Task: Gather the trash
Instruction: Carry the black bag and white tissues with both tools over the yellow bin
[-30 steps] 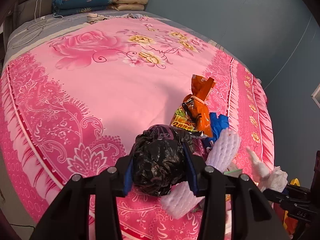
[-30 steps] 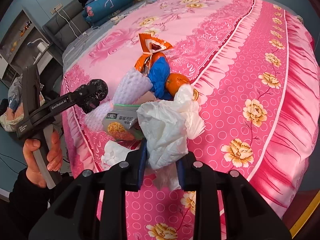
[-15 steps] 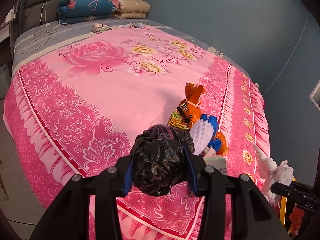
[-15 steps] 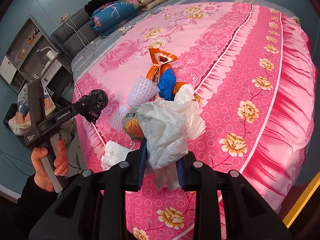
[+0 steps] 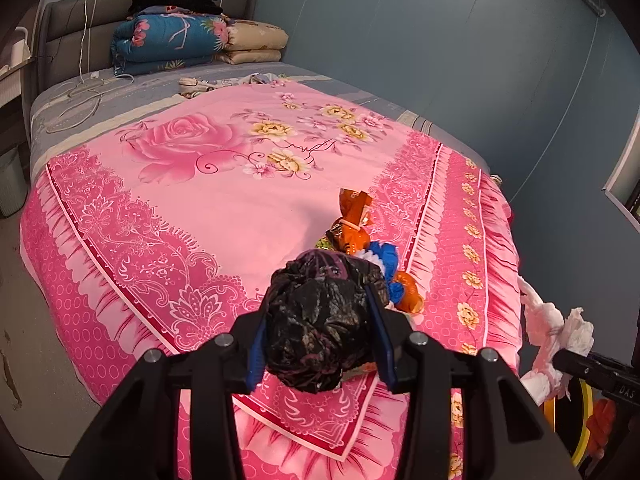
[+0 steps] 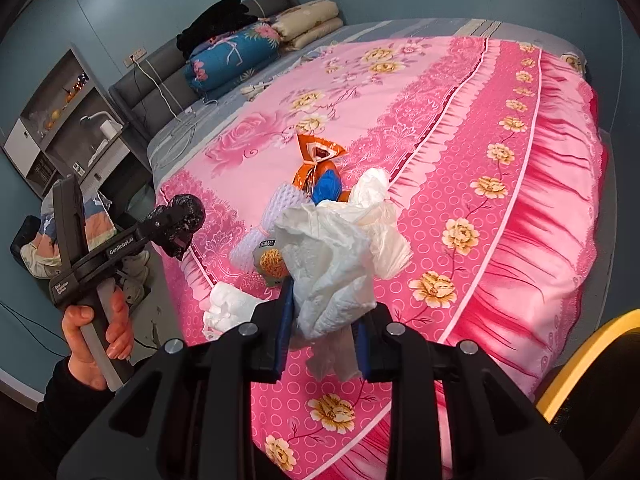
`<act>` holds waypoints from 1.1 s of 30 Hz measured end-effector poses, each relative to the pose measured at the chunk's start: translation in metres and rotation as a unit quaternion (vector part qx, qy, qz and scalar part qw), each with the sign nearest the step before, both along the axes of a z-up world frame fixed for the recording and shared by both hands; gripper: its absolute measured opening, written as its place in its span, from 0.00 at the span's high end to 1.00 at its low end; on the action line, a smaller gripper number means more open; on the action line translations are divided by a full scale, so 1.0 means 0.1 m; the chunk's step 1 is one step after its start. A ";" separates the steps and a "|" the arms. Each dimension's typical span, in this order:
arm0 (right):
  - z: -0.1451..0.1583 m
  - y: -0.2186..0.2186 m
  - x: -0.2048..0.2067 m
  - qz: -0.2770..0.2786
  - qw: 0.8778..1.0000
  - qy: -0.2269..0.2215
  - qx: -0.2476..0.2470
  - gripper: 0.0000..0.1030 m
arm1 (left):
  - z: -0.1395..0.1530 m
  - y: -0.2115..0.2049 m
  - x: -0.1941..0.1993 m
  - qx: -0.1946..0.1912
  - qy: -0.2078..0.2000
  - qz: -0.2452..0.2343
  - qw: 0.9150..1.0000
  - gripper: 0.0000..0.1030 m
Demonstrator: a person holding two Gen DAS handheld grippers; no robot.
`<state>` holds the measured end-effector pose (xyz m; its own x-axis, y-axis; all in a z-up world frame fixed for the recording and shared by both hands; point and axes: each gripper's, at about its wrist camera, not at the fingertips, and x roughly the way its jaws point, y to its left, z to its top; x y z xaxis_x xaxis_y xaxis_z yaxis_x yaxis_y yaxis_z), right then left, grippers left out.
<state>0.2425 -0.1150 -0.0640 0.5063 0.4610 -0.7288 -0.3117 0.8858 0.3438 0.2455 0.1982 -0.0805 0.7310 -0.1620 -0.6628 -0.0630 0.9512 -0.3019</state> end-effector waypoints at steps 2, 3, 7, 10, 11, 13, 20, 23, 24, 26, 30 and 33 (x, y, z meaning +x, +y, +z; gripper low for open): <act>0.06 -0.06 -0.05 -0.004 1.000 -0.007 0.004 0.75 | 0.05 -0.05 -0.04 0.004 -0.005 -0.003 1.000 0.61; 0.09 -0.09 -0.07 -0.006 1.000 -0.010 0.005 0.75 | 0.08 -0.07 -0.06 0.006 -0.007 -0.004 1.000 0.61; 0.21 -0.22 -0.16 -0.014 1.000 -0.024 0.011 0.75 | 0.18 -0.16 -0.15 0.010 -0.018 -0.010 1.000 0.61; 0.30 -0.33 -0.22 -0.021 0.999 -0.034 0.018 0.75 | 0.26 -0.23 -0.22 0.008 -0.025 -0.014 1.000 0.61; 0.33 -0.35 -0.24 -0.023 0.999 -0.036 0.019 0.75 | 0.28 -0.26 -0.24 0.007 -0.027 -0.017 0.999 0.61; 0.40 -0.42 -0.29 -0.028 0.998 -0.044 0.023 0.75 | 0.33 -0.32 -0.27 0.008 -0.032 -0.022 0.999 0.61; 0.61 -0.68 -0.45 -0.047 0.996 -0.071 0.033 0.75 | 0.52 -0.60 -0.41 0.002 -0.053 -0.050 0.997 0.61; 0.70 -0.82 -0.52 -0.059 0.994 -0.082 0.037 0.75 | 0.59 -0.75 -0.47 0.000 -0.061 -0.063 0.996 0.61; 0.73 -0.87 -0.55 -0.065 0.993 -0.086 0.039 0.75 | 0.61 -0.79 -0.48 -0.002 -0.062 -0.068 0.996 0.61; 0.78 -0.97 -0.60 -0.073 0.992 -0.092 0.042 0.75 | 0.66 -0.90 -0.52 -0.005 -0.068 -0.079 0.995 0.61; 0.87 -1.17 -0.71 -0.091 0.989 -0.107 0.046 0.75 | 0.73 -1.10 -0.58 -0.011 -0.075 -0.100 0.992 0.61; 0.93 -1.31 -0.82 -0.106 0.986 -0.119 0.047 0.75 | 0.76 -1.28 -0.62 -0.017 -0.077 -0.119 0.990 0.61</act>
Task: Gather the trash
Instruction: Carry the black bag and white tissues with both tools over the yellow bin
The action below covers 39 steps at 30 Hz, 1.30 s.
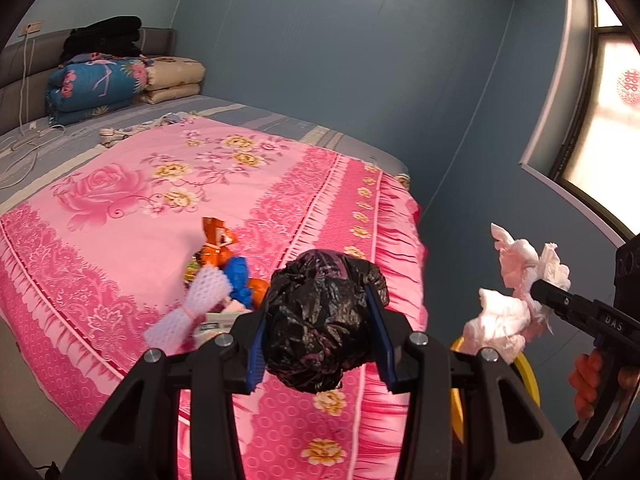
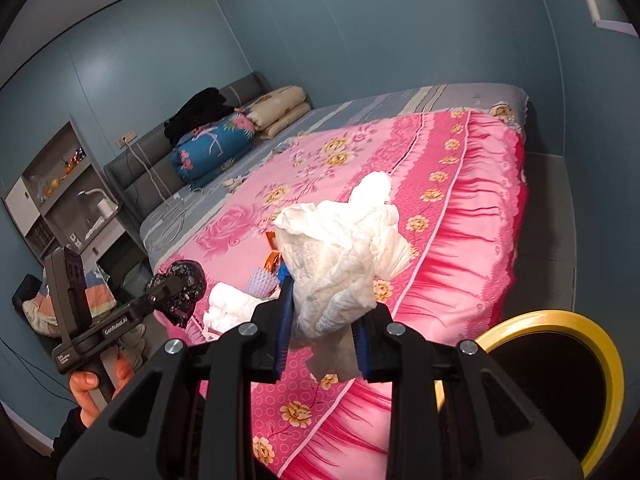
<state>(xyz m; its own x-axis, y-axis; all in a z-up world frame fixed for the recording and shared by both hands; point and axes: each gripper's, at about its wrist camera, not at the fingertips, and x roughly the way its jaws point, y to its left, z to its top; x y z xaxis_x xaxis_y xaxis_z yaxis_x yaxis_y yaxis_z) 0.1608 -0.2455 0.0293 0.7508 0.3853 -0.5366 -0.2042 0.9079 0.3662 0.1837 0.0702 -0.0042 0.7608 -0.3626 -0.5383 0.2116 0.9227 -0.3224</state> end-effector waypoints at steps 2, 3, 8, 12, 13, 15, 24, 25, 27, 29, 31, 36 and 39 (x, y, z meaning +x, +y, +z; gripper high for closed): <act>0.04 -0.10 -0.06 -0.011 1.000 -0.008 0.000 0.75 | 0.01 -0.11 -0.02 0.002 -0.001 -0.009 1.000 0.61; 0.05 -0.14 -0.08 -0.015 1.000 -0.010 0.001 0.75 | 0.02 -0.16 -0.02 0.003 -0.002 -0.014 1.000 0.61; 0.13 -0.36 -0.21 -0.042 0.999 -0.023 0.001 0.75 | 0.05 -0.43 -0.05 -0.004 -0.004 -0.042 0.999 0.61; 0.18 -0.51 -0.30 -0.064 0.997 -0.031 0.002 0.75 | 0.05 -0.64 -0.07 -0.007 -0.002 -0.065 0.998 0.61; 0.19 -0.55 -0.32 -0.070 0.997 -0.032 0.002 0.75 | 0.04 -0.70 -0.07 -0.007 -0.002 -0.070 0.997 0.61; 0.21 -0.64 -0.38 -0.082 0.996 -0.036 0.002 0.75 | 0.04 -0.78 -0.09 -0.006 -0.001 -0.080 0.997 0.61; 0.26 -0.95 -0.54 -0.133 0.990 -0.048 -0.003 0.75 | 0.04 -1.18 -0.20 -0.005 0.001 -0.123 0.992 0.61; 0.26 -0.99 -0.56 -0.139 0.989 -0.046 -0.005 0.75 | 0.05 -1.21 -0.21 -0.003 0.001 -0.127 0.992 0.61; 0.26 -1.04 -0.60 -0.158 0.986 -0.045 -0.021 0.75 | 0.03 -1.30 -0.24 0.003 0.002 -0.136 0.991 0.61; 0.26 -1.08 -0.62 -0.169 0.984 -0.042 -0.034 0.75 | 0.00 -1.40 -0.27 0.008 0.005 -0.147 0.989 0.61; 0.23 -1.13 -0.62 -0.180 0.982 -0.035 -0.041 0.75 | -0.04 -1.48 -0.29 0.013 0.008 -0.154 0.988 0.61; 0.13 -1.29 -0.58 -0.197 0.979 -0.017 -0.042 0.75 | -0.18 -1.67 -0.31 0.020 0.025 -0.173 0.984 0.61; 0.07 -1.38 -0.57 -0.208 0.977 -0.003 -0.043 0.75 | -0.24 -1.78 -0.34 0.025 0.032 -0.186 0.982 0.61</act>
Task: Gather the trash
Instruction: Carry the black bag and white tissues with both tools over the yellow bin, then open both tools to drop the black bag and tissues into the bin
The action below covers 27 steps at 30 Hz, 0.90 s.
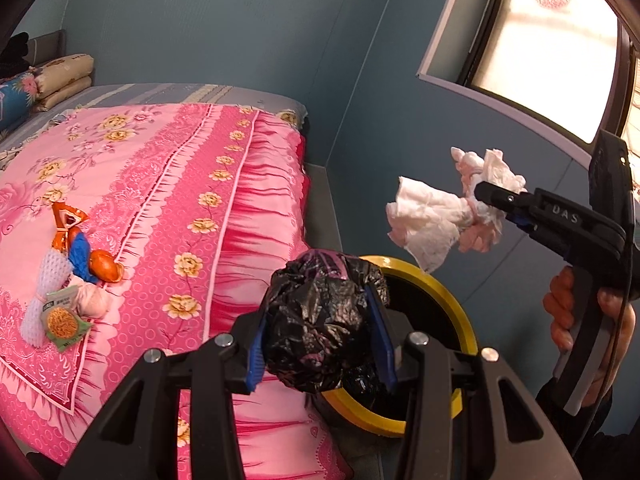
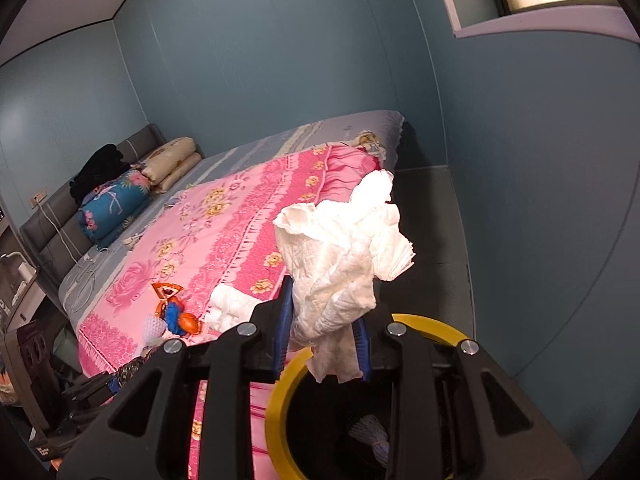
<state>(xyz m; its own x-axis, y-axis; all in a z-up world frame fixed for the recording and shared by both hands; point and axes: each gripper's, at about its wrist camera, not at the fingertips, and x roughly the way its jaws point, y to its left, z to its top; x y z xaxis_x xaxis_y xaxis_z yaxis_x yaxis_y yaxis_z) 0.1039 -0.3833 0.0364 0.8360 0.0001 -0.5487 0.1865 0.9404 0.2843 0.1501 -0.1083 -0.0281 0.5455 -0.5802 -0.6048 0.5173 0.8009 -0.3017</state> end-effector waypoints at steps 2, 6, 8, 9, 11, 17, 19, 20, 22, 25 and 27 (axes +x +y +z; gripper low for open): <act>-0.06 -0.07 0.00 -0.003 1.000 0.008 0.001 0.74 | -0.04 -0.08 0.00 0.006 0.003 -0.008 1.000 0.61; -0.16 -0.16 0.03 -0.007 1.000 0.019 -0.004 0.74 | -0.13 -0.24 -0.03 0.018 0.009 -0.021 1.000 0.60; -0.18 -0.16 0.04 -0.011 1.000 0.019 -0.007 0.74 | -0.18 -0.34 -0.05 0.026 0.013 -0.029 0.999 0.60; -0.20 -0.16 0.04 -0.010 1.000 0.020 -0.008 0.74 | -0.21 -0.38 -0.06 0.030 0.015 -0.033 0.999 0.60; -0.25 -0.19 0.05 -0.009 1.000 0.024 -0.005 0.74 | -0.23 -0.45 -0.08 0.037 0.016 -0.038 0.998 0.60; -0.46 -0.30 0.09 -0.014 0.999 0.040 0.020 0.74 | -0.34 -0.68 -0.13 0.061 0.018 -0.060 0.996 0.60; -0.51 -0.35 0.08 -0.013 0.999 0.040 0.026 0.74 | -0.38 -0.75 -0.13 0.065 0.023 -0.069 0.995 0.60; -0.54 -0.37 0.08 -0.012 0.999 0.039 0.030 0.74 | -0.39 -0.78 -0.13 0.065 0.024 -0.073 0.995 0.60; -0.56 -0.39 0.07 -0.007 0.999 0.035 0.036 0.73 | -0.41 -0.83 -0.13 0.060 0.026 -0.082 0.994 0.60; -0.58 -0.43 0.05 -0.002 0.999 0.028 0.045 0.70 | -0.43 -0.89 -0.13 0.053 0.030 -0.093 0.994 0.60; -0.59 -0.44 0.04 -0.004 0.999 0.027 0.045 0.69 | -0.44 -0.90 -0.14 0.050 0.031 -0.095 0.994 0.56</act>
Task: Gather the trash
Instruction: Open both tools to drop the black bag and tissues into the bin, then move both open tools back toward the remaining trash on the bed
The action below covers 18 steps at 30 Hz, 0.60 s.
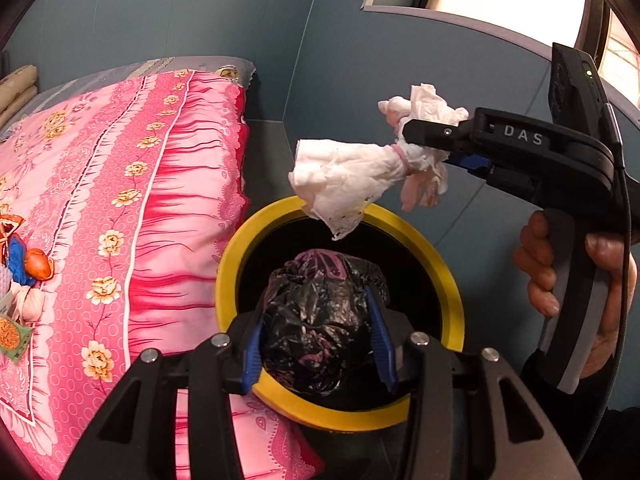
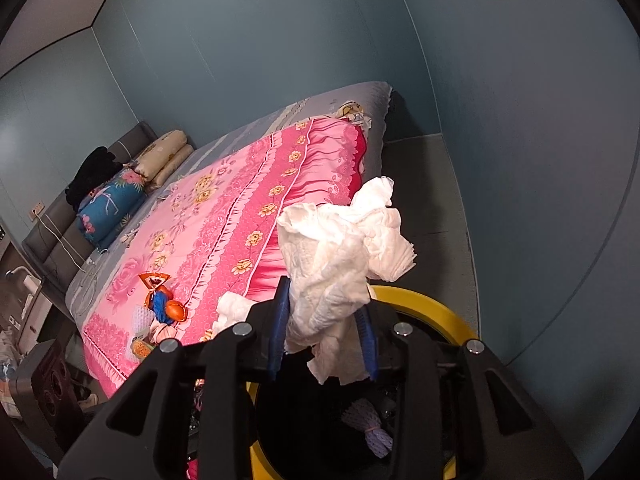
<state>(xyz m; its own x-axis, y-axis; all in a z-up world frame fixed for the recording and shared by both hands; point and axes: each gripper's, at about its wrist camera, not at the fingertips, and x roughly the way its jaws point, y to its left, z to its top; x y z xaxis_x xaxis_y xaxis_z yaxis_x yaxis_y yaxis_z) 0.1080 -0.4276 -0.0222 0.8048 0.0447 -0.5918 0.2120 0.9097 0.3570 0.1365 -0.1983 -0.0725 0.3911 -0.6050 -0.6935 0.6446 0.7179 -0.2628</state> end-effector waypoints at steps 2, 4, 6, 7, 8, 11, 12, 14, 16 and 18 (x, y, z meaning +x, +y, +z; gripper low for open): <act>0.00 -0.01 -0.01 -0.002 1.000 0.001 0.001 0.63 | -0.02 0.01 0.00 -0.004 0.006 -0.001 1.000 0.52; 0.00 -0.01 -0.01 -0.003 1.000 0.000 0.004 0.59 | -0.02 0.02 -0.01 -0.006 0.009 -0.003 1.000 0.46; 0.01 0.00 -0.02 -0.003 1.000 -0.001 0.006 0.55 | -0.01 0.04 -0.02 -0.009 0.007 0.001 1.000 0.36; 0.02 0.00 -0.02 -0.004 1.000 -0.002 0.008 0.54 | -0.01 0.06 -0.02 -0.013 0.008 0.003 1.000 0.34; 0.03 -0.01 -0.03 -0.005 1.000 -0.003 0.009 0.52 | 0.00 0.09 -0.01 -0.016 0.010 0.008 1.000 0.29; 0.05 -0.03 -0.05 -0.007 1.000 -0.009 0.016 0.48 | 0.03 0.19 0.02 -0.022 0.011 0.022 0.999 0.24; 0.06 -0.04 -0.07 -0.008 1.000 -0.012 0.019 0.48 | 0.04 0.22 0.04 -0.023 0.010 0.027 0.999 0.24; 0.09 -0.07 -0.10 -0.009 0.999 -0.021 0.026 0.47 | 0.08 0.33 0.08 -0.025 0.004 0.044 0.999 0.21; 0.13 -0.06 -0.12 -0.004 0.999 -0.034 0.030 0.45 | 0.12 0.44 0.13 -0.029 0.000 0.057 0.998 0.20; 0.19 -0.01 -0.13 0.007 0.998 -0.048 0.030 0.44 | 0.18 0.57 0.17 -0.028 -0.008 0.074 0.997 0.19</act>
